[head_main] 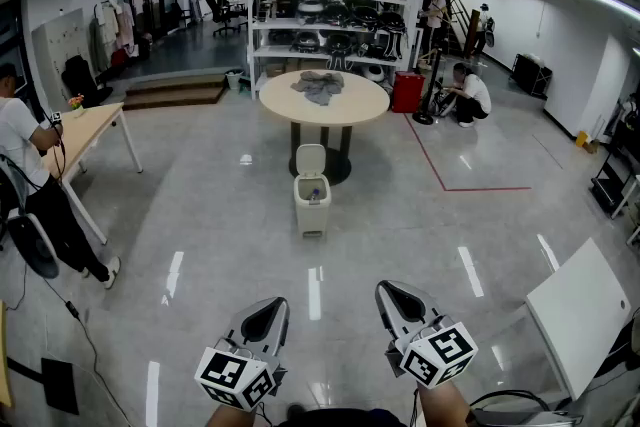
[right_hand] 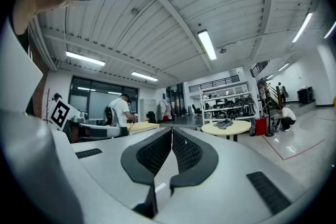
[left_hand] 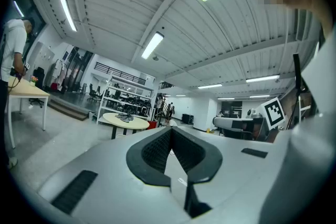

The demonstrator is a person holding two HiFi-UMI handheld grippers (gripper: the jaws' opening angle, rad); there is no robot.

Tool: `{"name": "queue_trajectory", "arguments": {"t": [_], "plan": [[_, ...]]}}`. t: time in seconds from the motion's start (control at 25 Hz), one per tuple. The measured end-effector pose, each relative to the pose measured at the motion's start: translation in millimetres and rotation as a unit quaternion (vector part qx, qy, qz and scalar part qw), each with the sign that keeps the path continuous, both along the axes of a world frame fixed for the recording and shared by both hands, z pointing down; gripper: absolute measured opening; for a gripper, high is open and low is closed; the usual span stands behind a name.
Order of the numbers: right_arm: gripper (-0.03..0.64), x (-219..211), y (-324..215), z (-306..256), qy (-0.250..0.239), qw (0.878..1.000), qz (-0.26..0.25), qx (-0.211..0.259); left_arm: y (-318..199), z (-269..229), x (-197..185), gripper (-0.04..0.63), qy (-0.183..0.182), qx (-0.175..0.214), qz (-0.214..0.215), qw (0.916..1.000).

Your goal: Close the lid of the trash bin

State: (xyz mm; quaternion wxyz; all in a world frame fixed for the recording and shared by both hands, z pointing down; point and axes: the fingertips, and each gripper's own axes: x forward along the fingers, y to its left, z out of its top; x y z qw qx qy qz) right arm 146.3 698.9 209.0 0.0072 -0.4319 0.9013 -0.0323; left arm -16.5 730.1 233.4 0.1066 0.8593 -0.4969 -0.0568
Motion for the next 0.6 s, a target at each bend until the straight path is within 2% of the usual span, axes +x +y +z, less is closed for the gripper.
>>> {"name": "queue_trajectory", "arguments": {"t": [0.24, 0.44, 0.6], "plan": [[0.011, -11, -14, 17, -0.008, 1.000, 0.025, -0.011, -22, 20, -26, 0.000, -0.033, 0.003, -0.004, 0.9995], [0.011, 0, -44, 19, -0.006, 0.999, 0.037, -0.009, -47, 18, -14, 0.000, -0.022, 0.004, 0.022, 0.9995], [0.011, 13, -78, 20, -0.006, 0.999, 0.037, -0.015, -82, 25, -13, 0.000, -0.012, -0.014, -0.001, 0.9998]]}}
